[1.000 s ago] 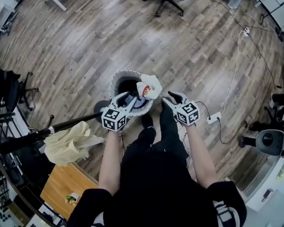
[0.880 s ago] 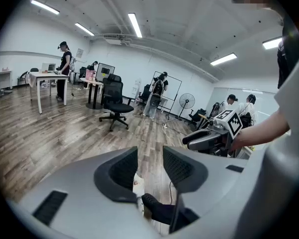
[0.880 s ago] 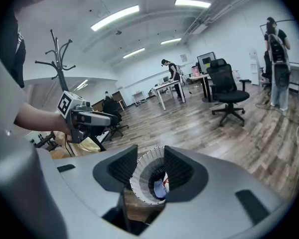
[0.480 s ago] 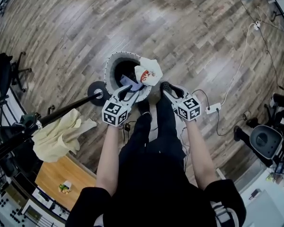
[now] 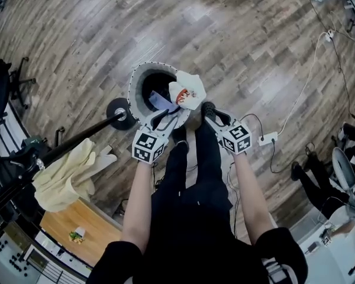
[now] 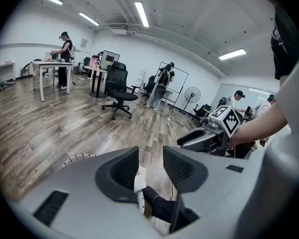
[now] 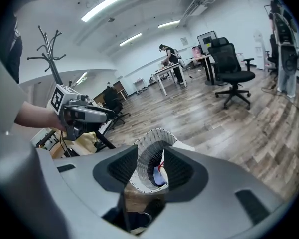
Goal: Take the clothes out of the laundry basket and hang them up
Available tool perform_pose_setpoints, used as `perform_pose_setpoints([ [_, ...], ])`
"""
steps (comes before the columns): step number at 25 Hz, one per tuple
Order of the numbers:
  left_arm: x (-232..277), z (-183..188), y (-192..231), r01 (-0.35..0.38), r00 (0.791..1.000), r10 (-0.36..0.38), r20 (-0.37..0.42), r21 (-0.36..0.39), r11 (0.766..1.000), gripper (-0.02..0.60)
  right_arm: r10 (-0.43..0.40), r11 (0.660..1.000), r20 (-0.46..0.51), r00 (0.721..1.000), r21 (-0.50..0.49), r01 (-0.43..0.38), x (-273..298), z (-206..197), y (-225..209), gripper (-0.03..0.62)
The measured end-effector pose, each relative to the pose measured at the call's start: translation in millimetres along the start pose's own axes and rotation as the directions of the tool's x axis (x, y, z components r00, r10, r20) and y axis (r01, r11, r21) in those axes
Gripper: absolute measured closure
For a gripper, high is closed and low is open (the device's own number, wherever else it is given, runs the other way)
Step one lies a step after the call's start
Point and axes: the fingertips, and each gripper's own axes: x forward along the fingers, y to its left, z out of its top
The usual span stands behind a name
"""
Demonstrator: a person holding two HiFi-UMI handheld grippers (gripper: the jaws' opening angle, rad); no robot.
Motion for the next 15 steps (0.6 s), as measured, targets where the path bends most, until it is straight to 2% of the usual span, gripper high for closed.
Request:
perform_pose_setpoints([
  [5, 17.8, -25.1, 5.5, -0.007, 1.000, 0.007, 0.002, -0.031, 1.000, 0.420, 0.009, 1.000, -0.015, 1.000, 0.006, -0.009, 22.2, -15.6, -13.1, 0.418],
  [10, 29.5, -44.9, 29.7, -0.047, 0.998, 0.050, 0.030, -0.101, 0.994, 0.420, 0.037, 0.999, -0.048, 0.998, -0.017, -0.038, 47.5, -32.2, -17.8, 0.418],
  [15, 49.8, -74.0, 46.9, -0.064, 0.998, 0.063, -0.014, -0.115, 0.991, 0.420, 0.053, 0.998, -0.086, 0.995, -0.025, -0.055, 70.1, -54.8, -27.9, 0.418],
])
